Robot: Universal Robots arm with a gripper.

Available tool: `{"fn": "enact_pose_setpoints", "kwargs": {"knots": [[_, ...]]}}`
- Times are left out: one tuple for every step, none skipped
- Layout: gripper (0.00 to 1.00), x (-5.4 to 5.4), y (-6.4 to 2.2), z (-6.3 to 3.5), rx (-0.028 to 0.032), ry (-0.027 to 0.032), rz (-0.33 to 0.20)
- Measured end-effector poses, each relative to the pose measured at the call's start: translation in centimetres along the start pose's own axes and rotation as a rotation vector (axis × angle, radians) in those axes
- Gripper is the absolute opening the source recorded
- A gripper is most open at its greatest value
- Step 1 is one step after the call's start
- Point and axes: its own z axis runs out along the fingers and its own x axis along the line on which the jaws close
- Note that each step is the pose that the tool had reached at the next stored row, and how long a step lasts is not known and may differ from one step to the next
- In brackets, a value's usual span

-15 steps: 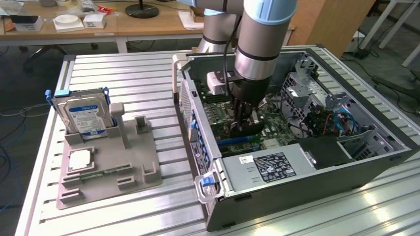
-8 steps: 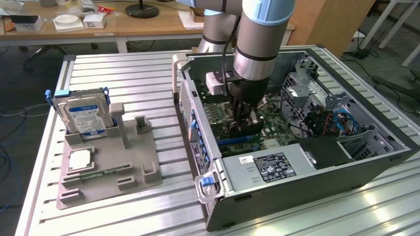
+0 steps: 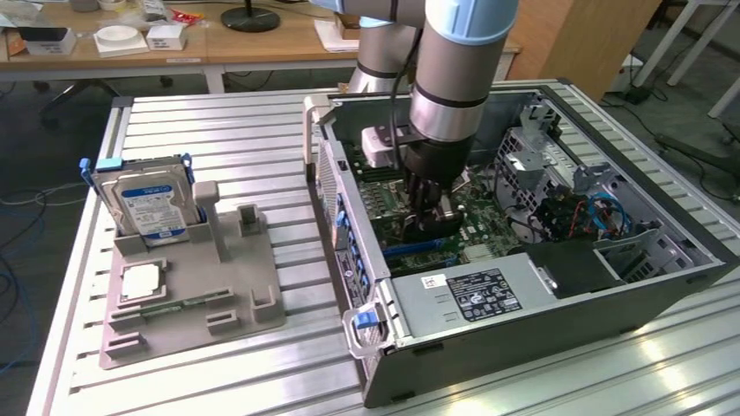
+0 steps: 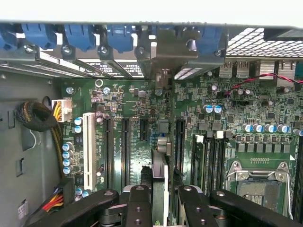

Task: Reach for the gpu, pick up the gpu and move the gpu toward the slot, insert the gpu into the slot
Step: 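Insert the gpu into the slot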

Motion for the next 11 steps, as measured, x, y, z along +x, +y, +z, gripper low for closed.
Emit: {"fn": "enact_pose_setpoints", "kwargs": {"knots": [[0.26, 0.00, 0.02, 0.01, -0.0001, 0.0000, 0.000], [0.26, 0.01, 0.02, 0.02, -0.0002, 0.0003, 0.000], [0.26, 0.01, 0.04, 0.05, -0.0003, 0.0003, 0.000], [0.26, 0.01, 0.04, 0.10, -0.0002, 0.0003, 0.000], [0.26, 0.01, 0.05, 0.16, -0.0002, 0.0003, 0.000], [0.26, 0.00, 0.05, 0.24, -0.0002, 0.0002, 0.000], [0.26, 0.01, 0.05, 0.30, -0.0002, 0.0002, 0.000], [0.26, 0.01, 0.06, 0.33, -0.0002, 0.0003, 0.000], [0.26, 0.01, 0.06, 0.33, -0.0003, 0.0004, 0.000], [0.26, 0.01, 0.06, 0.33, -0.0003, 0.0005, 0.000], [0.26, 0.01, 0.06, 0.34, -0.0003, 0.0004, 0.000]]}}
